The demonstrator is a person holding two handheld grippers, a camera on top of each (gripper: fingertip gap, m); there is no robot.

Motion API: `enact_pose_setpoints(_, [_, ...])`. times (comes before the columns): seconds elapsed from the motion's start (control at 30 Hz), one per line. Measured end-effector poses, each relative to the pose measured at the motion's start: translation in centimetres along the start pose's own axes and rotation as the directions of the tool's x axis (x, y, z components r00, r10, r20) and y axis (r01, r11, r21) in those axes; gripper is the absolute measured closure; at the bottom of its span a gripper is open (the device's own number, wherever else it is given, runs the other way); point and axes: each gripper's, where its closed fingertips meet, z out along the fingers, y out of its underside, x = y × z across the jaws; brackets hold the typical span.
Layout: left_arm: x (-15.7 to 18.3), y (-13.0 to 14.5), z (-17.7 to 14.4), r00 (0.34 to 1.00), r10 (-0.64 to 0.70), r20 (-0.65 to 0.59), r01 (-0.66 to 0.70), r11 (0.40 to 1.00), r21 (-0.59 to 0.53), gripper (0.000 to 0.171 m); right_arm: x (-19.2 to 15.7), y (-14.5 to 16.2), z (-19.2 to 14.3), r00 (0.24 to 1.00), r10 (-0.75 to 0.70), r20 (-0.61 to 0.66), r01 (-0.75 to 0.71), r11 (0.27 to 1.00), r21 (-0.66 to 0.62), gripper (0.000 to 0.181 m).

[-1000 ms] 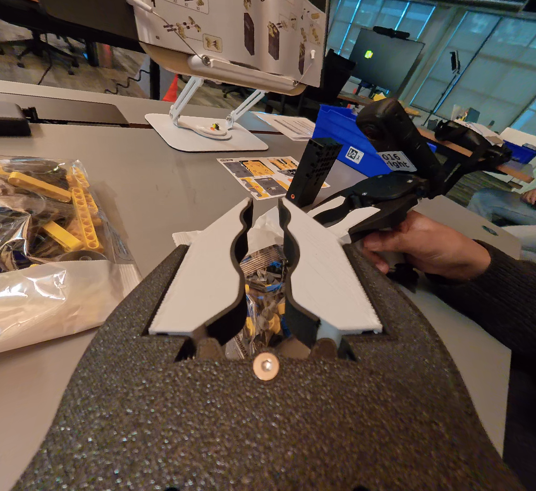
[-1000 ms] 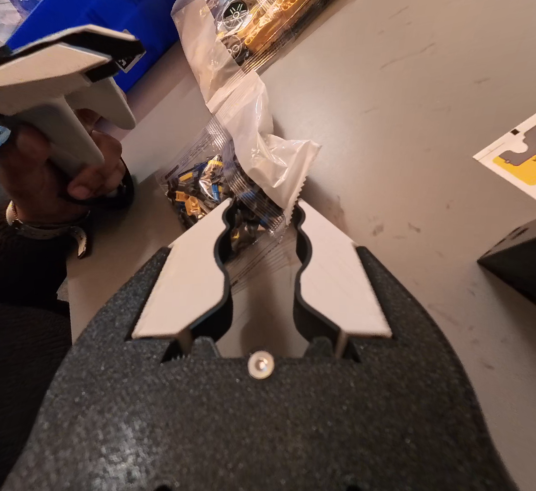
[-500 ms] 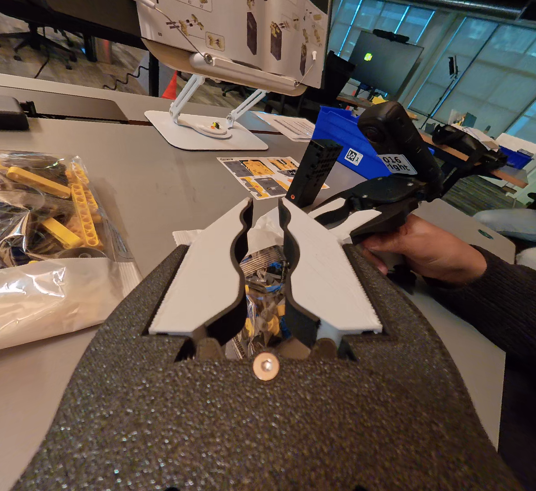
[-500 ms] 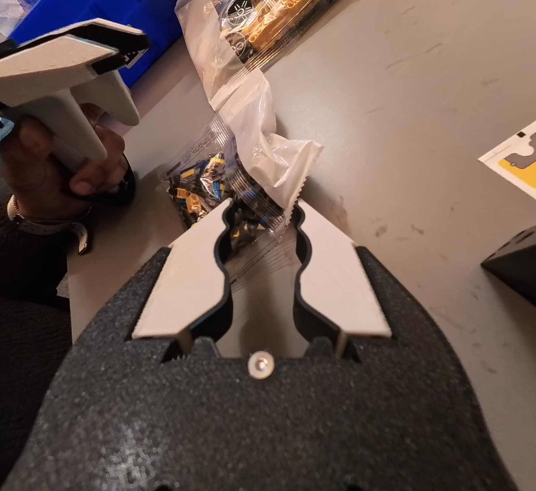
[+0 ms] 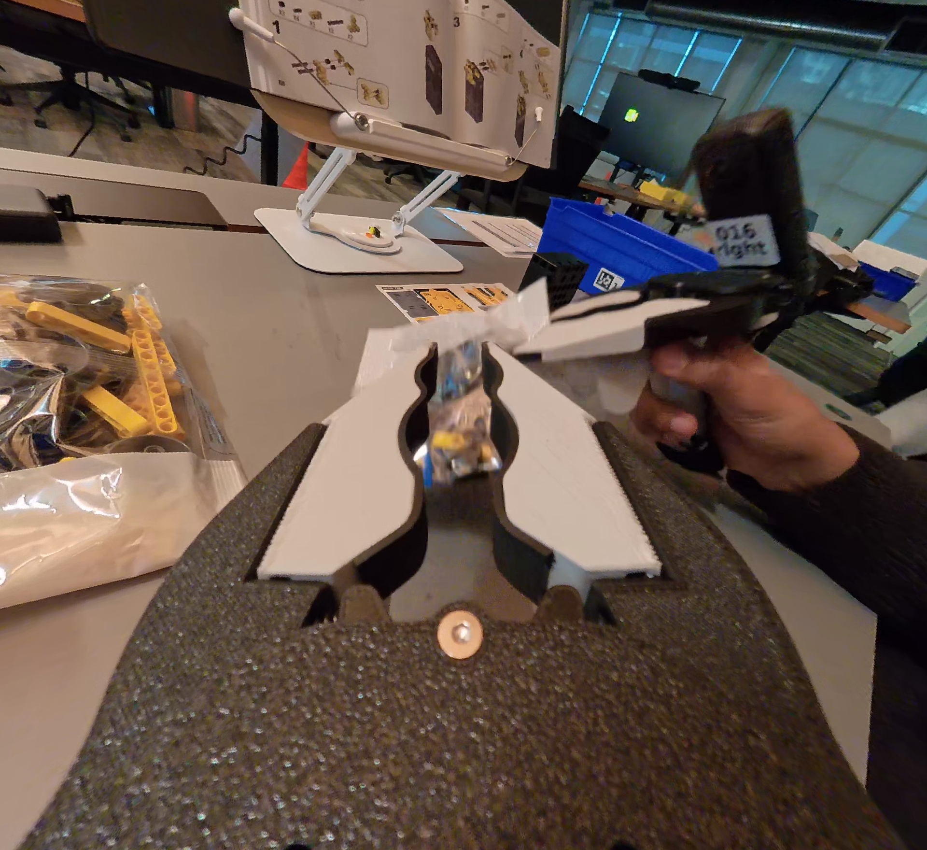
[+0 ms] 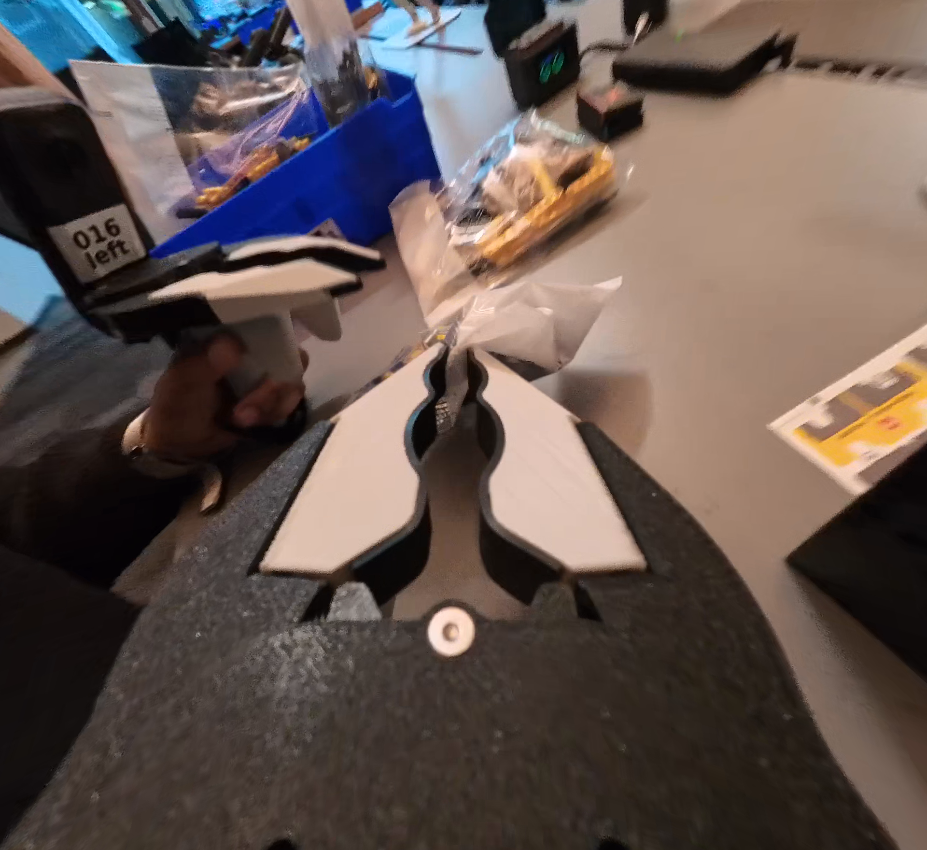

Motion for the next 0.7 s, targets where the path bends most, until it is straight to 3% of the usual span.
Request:
enact_pose_setpoints(0.17, [0.0, -0.3, -0.2, 1.000, -0.007, -0.004, 0.007, 1.000, 0.022, 0.155, -1.4, -7.2, -0.3, 0.977, -0.181, -0.113, 0.194, 0.974, 0.113, 0.176])
enact_pose_setpoints(0.37, [-0.3, -0.5, -0.4, 1.000, -0.029, -0.001, 0.029, 0.999, 0.030, 0.155, -6.1, -17.1, 2.1, 0.877, -0.451, -0.166, 0.474, 0.868, 0.148, 0.175])
enact_pose_setpoints(0.53, [-0.3, 0.0, 0.0, 0.999, -0.033, -0.004, 0.033, 0.999, -0.005, 0.155, -13.1, -20.3, 8.2, 0.815, -0.578, 0.042, 0.571, 0.813, 0.115, 0.175])
enact_pose_setpoints(0.7, [-0.7, 0.0, 0.0, 0.996, -0.083, -0.014, 0.083, 0.997, -0.003, 0.155, -22.6, -17.6, 15.6, 0.692, -0.581, 0.428, 0.628, 0.777, 0.041, 0.173])
